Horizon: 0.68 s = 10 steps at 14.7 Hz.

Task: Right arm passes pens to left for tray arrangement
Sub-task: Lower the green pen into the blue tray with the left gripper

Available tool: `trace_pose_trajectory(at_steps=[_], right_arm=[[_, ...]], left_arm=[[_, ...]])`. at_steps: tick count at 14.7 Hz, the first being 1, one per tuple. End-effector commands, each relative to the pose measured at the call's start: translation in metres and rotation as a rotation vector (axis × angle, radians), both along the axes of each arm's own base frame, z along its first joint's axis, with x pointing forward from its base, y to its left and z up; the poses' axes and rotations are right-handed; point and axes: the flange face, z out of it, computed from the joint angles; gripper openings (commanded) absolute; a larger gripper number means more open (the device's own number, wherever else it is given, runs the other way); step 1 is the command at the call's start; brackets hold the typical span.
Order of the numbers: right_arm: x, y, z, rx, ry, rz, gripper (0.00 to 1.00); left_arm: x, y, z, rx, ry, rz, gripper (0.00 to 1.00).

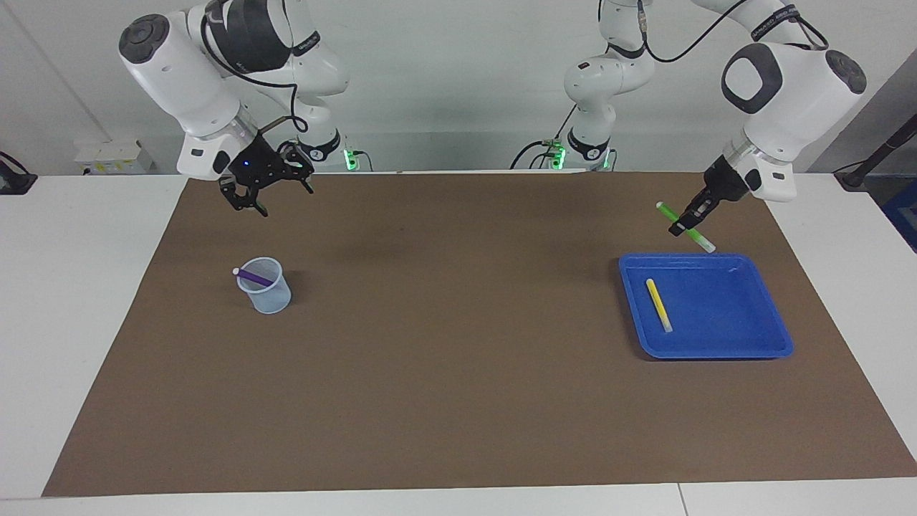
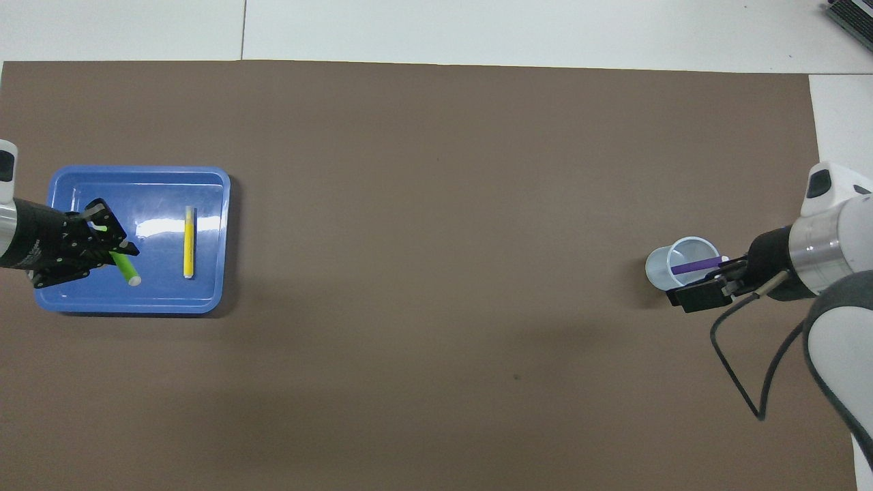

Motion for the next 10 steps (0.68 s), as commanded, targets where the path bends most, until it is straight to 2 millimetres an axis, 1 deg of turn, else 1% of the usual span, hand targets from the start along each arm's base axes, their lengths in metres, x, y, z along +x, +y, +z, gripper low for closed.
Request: trace_pose_trajectory(at_steps=[1, 3, 4, 5, 6, 7, 10], right_arm=[[-0.003, -0.018, -0.004, -0.053, -0.018, -0.004, 1.0], [-0.005, -0.026, -0.013, -0.064, -0.023, -0.02, 1.0], [-0.005, -0.029, -0.017, -0.077, -0.031, -0.026, 1.0], [-0.004, -0.03, -0.019, -0.082, -0.039, -0.032, 1.0], [-0.004, -0.036, -0.022, -0.092, -0.042, -0.042, 1.0], [-0.003, -0.044, -0.022, -0.104, -0.053, -0.051, 1.0], [-0.001, -0.052, -0.034, -0.137, -0.069, -0.06, 1.0]], left_arm=[[0.016, 0.011, -0.034, 0.09, 0.0, -0.212, 0.0], [0.027, 0.028, -0.058, 0.102, -0.01, -0.288, 0.0], [0.032, 0.034, -0.065, 0.114, -0.03, -0.334, 0.0], [0.036, 0.044, -0.077, 0.123, -0.034, -0.389, 0.0], [0.042, 0.052, -0.087, 0.144, -0.032, -0.446, 0.0], [0.047, 0.055, -0.096, 0.17, -0.027, -0.484, 0.0], [0.062, 0.061, -0.133, 0.185, -0.034, -0.515, 0.0]])
